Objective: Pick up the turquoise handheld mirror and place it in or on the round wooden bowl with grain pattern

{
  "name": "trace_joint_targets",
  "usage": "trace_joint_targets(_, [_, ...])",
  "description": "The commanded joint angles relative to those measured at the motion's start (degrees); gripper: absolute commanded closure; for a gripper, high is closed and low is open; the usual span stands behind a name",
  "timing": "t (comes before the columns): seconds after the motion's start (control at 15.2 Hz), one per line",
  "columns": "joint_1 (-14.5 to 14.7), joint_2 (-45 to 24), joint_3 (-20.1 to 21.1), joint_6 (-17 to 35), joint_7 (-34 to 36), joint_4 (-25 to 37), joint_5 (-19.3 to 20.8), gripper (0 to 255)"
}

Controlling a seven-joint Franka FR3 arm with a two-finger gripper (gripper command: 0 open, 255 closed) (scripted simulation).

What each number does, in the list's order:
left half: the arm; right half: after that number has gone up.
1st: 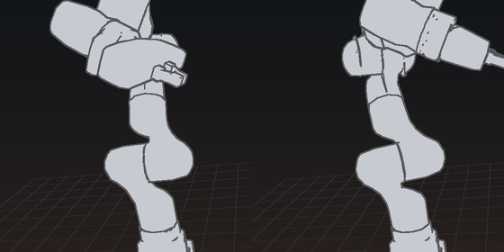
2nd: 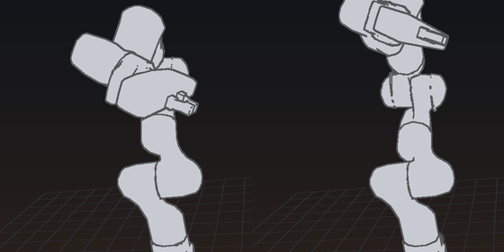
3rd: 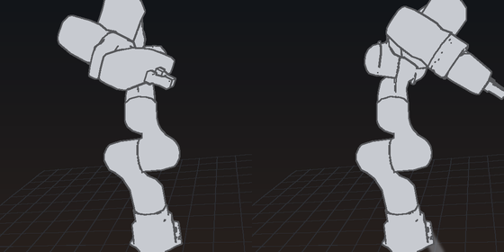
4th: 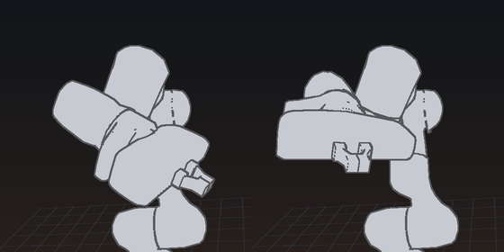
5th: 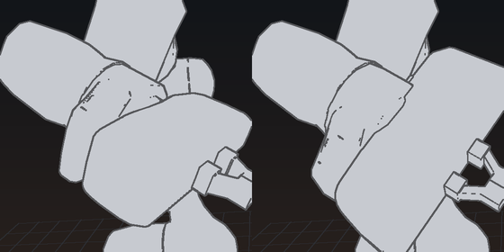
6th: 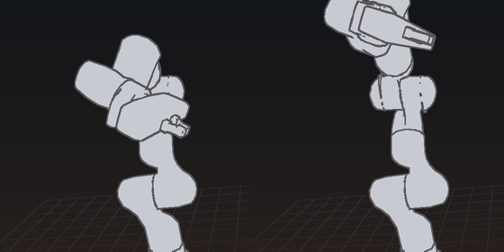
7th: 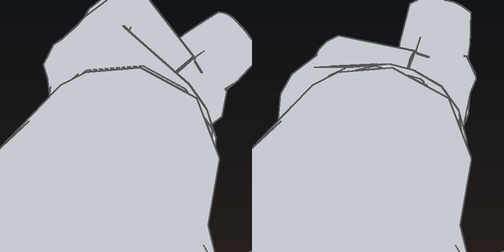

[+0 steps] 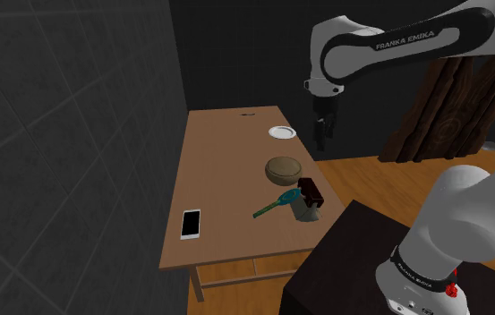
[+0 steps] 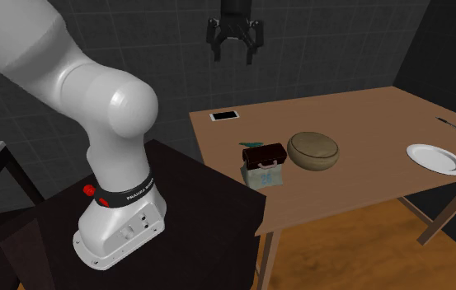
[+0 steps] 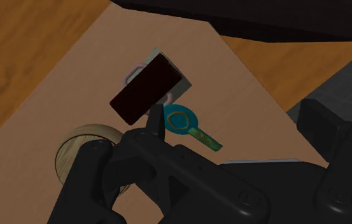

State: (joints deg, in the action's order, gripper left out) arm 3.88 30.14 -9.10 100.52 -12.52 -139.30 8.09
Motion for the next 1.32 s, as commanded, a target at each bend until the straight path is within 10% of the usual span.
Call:
trace_joint_targets(0.0, [0.7,-4.1,-1.0,4.1,-2.6,-0.3,0.1,0])
trace_joint_targets(1.25, [3.4,-45.9,-2.4,30.1,-27.7,10.8,-6.0,0])
